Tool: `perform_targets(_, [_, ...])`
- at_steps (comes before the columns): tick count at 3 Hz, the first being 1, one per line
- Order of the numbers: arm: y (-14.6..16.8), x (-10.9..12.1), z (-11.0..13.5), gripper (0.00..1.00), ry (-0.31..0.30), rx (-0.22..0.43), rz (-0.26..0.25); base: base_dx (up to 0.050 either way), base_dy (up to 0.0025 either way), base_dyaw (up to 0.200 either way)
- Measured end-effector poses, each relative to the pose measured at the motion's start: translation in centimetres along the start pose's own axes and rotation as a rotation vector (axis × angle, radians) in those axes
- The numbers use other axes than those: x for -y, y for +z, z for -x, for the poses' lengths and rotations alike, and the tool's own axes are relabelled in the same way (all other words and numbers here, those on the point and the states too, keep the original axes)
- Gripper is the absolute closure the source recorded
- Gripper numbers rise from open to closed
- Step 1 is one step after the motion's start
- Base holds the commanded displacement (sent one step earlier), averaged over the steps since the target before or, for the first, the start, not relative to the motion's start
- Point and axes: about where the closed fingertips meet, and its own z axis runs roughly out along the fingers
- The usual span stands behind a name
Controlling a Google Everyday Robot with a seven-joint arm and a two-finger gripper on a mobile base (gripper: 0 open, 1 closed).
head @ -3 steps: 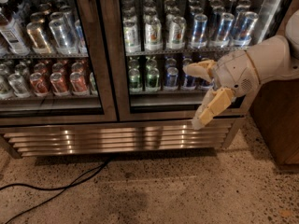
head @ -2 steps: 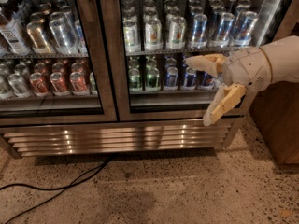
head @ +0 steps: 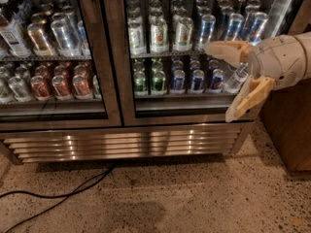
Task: Open right fridge door
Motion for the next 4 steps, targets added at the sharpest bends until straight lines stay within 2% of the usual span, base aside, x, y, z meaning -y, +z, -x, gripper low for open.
perform_targets(1, [1.4,0.9,0.0,0.0,0.02,0.088,-0.048,0.0,0.0,0.0])
perform_targets(2, [4.3,1.8,1.3,0.0,0.032,0.171,-0.092,0.0,0.0,0.0])
perform_targets(3, [6.3,2.4,2.5,0.0,0.034,0.212,-0.114,0.0,0.0,0.0])
perform_targets(4, [6.3,2.6,2.7,0.0,0.041,0.217,-0.118,0.0,0.0,0.0])
